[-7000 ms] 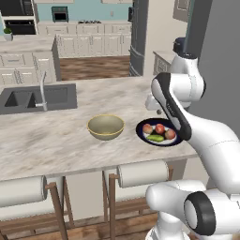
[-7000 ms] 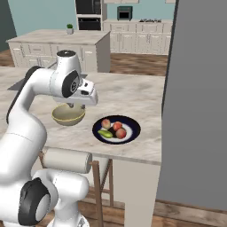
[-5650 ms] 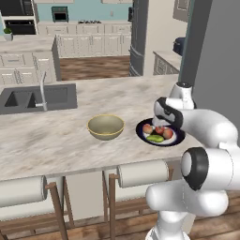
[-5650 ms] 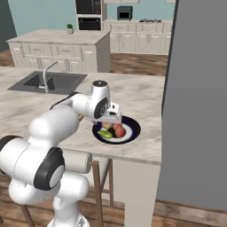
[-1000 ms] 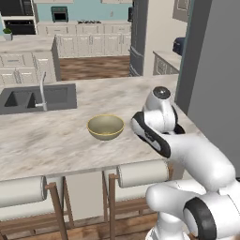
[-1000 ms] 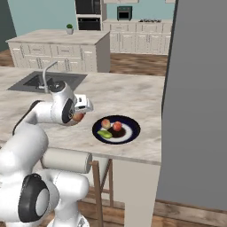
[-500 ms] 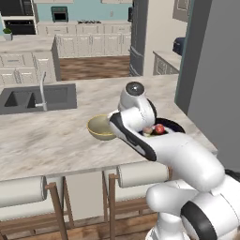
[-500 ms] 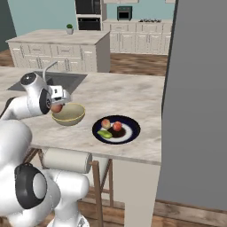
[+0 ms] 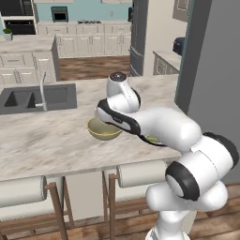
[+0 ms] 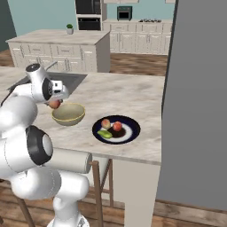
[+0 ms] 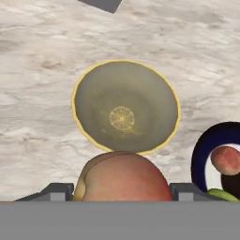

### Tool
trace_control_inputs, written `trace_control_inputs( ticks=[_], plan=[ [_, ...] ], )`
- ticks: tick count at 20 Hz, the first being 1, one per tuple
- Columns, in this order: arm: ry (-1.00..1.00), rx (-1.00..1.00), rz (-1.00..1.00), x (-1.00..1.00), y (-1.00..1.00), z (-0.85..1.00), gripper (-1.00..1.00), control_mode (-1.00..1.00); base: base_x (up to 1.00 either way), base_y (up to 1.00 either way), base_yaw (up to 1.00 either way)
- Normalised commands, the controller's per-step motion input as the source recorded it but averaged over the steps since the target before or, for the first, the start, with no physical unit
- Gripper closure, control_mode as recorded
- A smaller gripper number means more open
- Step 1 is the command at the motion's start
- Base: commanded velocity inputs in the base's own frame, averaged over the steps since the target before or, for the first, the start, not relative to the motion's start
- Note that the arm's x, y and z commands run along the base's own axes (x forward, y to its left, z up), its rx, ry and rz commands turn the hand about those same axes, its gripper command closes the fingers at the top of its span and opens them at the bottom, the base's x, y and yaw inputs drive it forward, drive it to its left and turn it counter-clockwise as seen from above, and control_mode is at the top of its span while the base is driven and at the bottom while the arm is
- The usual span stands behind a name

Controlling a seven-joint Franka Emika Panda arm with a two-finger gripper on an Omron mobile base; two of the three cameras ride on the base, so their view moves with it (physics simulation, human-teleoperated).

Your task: Take the fruits from the plate on the dining counter and place two fruits in each bowl.

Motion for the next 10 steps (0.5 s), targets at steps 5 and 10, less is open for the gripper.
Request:
trace_control_inputs(
  ticks=[5,10],
  plan=[
    [0.05,-0.03,-0.05,0.13,0.01,-0.64,1.00,-1.00,0.00,0.00,0.00],
    [0.00,0.00,-0.04,0.11,0.18,-0.44,1.00,-1.00,0.00,0.00,0.00]
  ],
)
